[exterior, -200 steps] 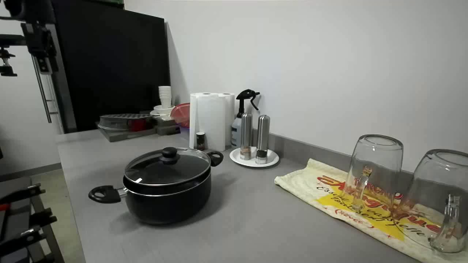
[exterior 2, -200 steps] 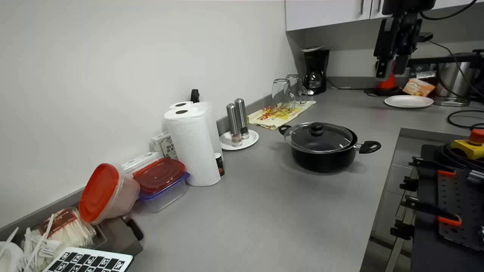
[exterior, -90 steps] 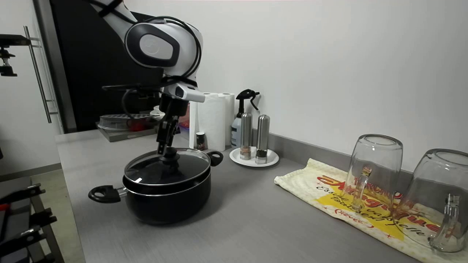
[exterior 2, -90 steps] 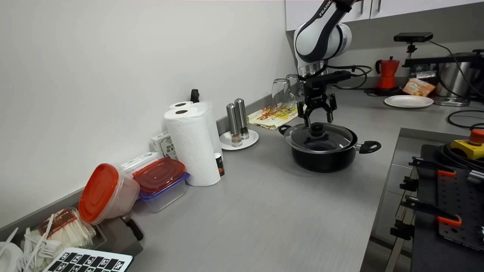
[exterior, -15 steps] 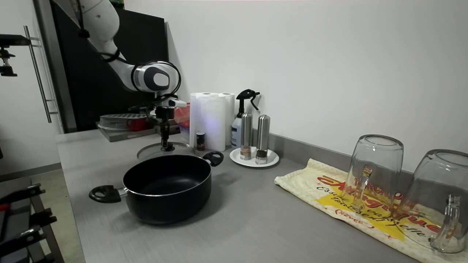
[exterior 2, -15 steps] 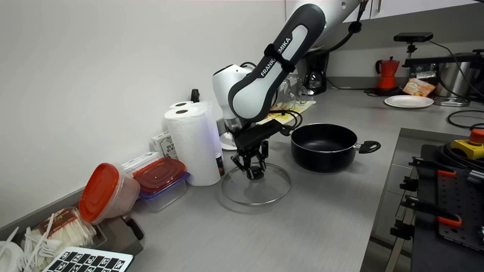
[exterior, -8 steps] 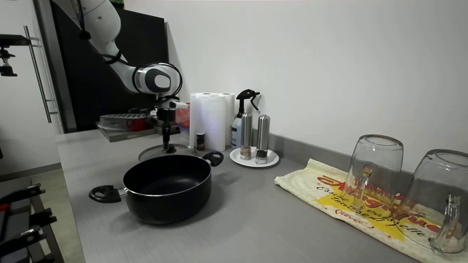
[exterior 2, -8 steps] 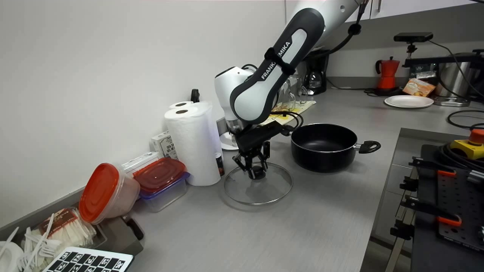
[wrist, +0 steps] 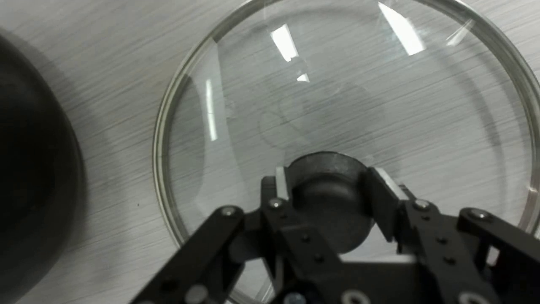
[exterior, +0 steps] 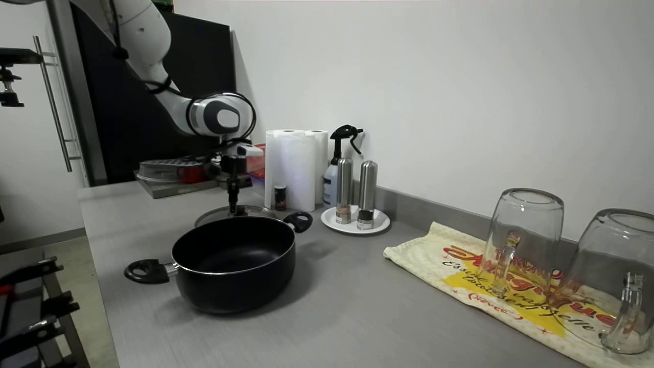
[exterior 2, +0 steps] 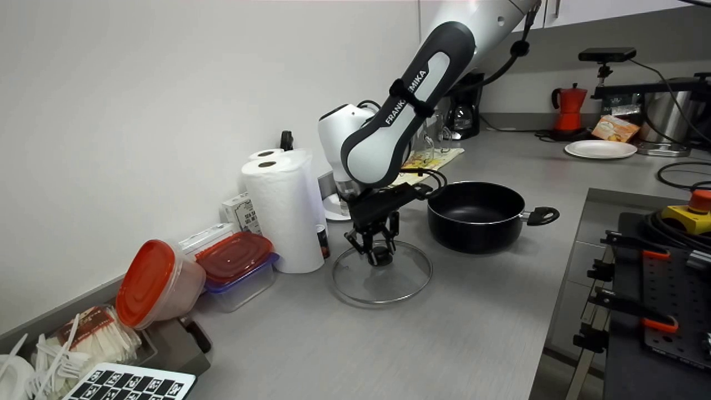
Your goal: Put the lid on the table
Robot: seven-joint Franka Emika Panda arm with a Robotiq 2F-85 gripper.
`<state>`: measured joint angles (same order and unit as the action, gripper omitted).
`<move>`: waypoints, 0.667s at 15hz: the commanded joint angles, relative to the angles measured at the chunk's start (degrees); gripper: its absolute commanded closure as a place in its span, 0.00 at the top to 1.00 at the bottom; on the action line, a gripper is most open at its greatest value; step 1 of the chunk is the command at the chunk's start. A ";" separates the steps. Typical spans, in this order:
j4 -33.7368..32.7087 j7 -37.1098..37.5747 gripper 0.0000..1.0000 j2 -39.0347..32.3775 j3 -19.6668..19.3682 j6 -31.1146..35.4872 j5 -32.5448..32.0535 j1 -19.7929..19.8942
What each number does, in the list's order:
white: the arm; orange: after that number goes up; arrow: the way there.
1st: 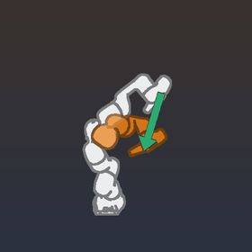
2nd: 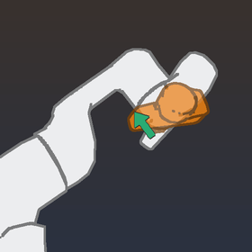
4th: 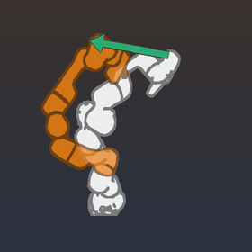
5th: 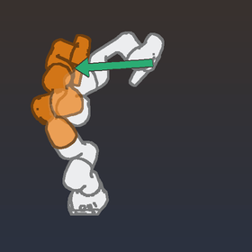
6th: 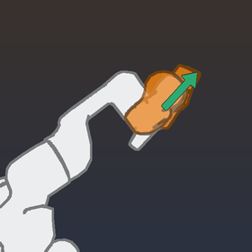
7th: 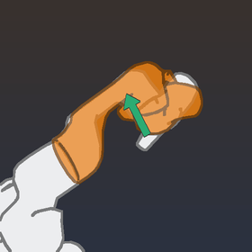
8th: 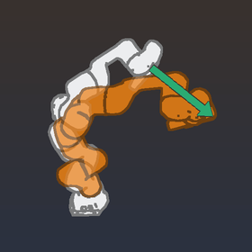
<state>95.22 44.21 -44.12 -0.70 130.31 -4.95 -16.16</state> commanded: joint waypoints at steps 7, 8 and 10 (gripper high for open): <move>0.16 2.43 0.23 0.05 -1.25 1.08 0.79 -0.59; 0.19 2.51 0.23 -0.04 -1.31 1.05 0.73 -0.62; 0.18 2.61 0.23 -0.15 -1.40 0.95 0.65 -0.65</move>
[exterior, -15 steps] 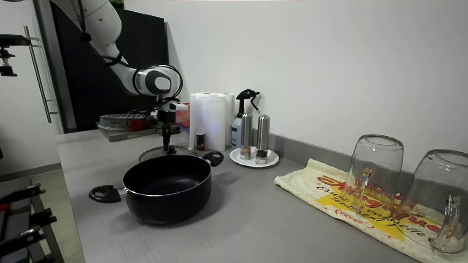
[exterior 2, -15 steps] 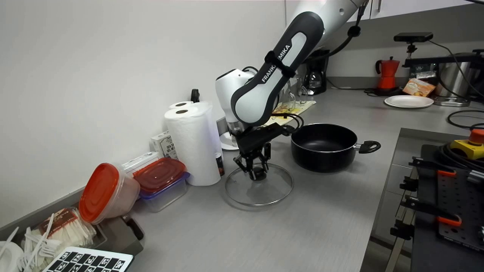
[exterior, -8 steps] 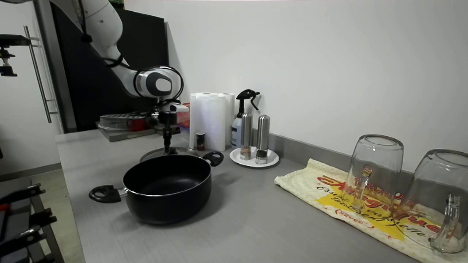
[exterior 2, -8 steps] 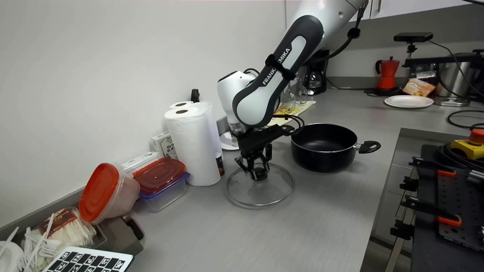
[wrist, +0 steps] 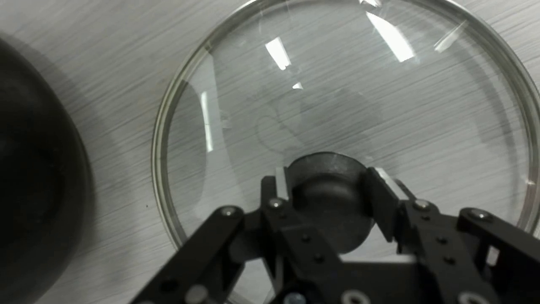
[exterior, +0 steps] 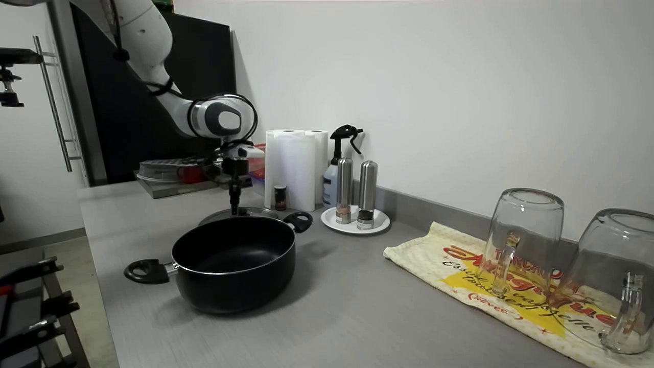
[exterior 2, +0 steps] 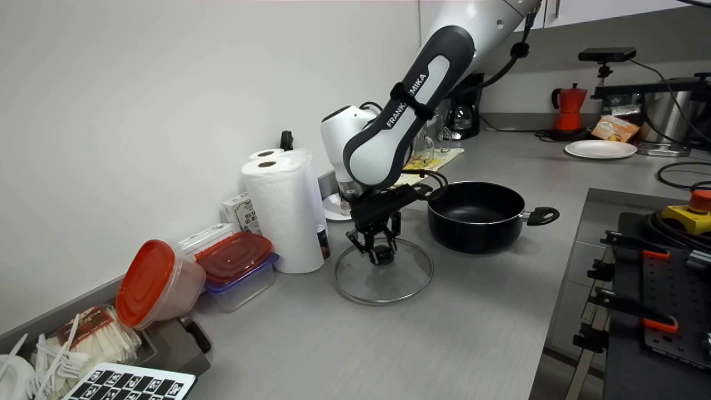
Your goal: Put the lid on the table
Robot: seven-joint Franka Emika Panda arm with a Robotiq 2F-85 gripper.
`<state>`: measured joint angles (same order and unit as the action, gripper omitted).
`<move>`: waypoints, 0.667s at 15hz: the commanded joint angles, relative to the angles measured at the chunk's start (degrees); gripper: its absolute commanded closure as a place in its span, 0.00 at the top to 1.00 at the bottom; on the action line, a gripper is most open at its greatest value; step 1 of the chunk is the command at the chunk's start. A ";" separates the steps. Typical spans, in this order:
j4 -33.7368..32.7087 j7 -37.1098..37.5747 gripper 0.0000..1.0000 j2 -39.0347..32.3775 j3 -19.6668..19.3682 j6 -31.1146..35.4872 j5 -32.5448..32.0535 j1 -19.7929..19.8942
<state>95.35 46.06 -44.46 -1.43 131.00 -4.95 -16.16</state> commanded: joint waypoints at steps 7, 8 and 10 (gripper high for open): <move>-0.16 -0.22 0.48 -0.31 -0.57 -0.48 0.45 -0.41; -0.16 -0.22 0.48 -0.31 -0.57 -0.48 0.45 -0.41; -0.16 -0.22 0.48 -0.31 -0.57 -0.49 0.45 -0.41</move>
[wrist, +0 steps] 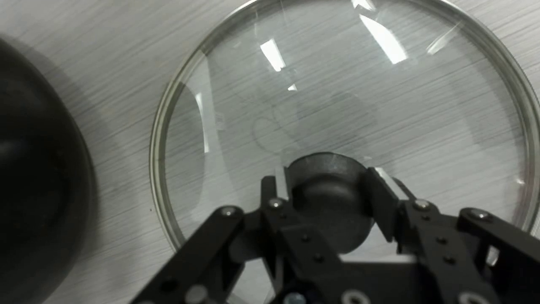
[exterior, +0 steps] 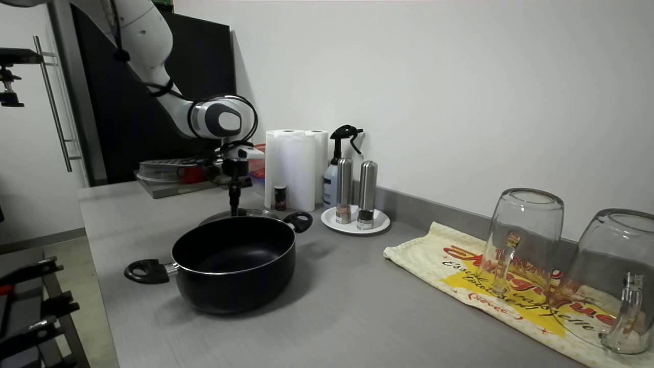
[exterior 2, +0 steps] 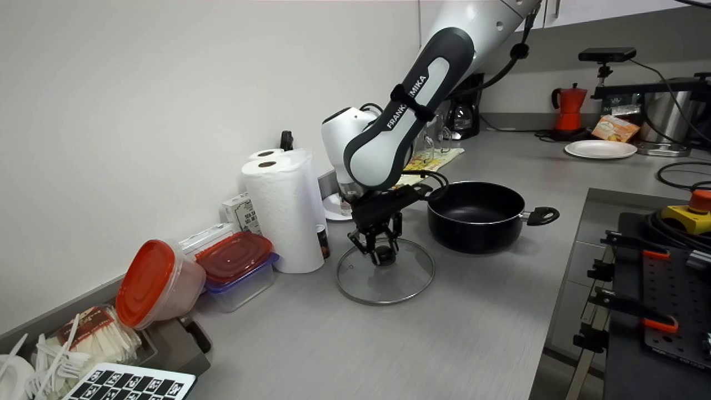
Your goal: Put the lid on the table
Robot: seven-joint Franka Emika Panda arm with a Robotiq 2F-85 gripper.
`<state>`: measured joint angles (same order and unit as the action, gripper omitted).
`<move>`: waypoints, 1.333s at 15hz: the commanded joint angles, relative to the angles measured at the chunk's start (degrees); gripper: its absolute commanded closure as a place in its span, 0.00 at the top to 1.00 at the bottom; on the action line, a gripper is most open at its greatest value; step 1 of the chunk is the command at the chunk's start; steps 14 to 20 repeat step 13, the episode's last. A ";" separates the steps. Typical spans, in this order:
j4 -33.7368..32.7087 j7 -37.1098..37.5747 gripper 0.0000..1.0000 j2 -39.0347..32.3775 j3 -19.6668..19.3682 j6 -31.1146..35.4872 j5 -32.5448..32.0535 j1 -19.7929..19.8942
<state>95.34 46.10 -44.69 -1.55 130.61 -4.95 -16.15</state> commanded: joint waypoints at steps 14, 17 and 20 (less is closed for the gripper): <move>-0.16 -0.29 0.74 -0.29 -0.49 -0.07 0.45 -0.41; -0.16 -0.29 0.74 -0.29 -0.49 -0.07 0.45 -0.41; -0.16 -0.29 0.74 -0.29 -0.49 -0.07 0.45 -0.41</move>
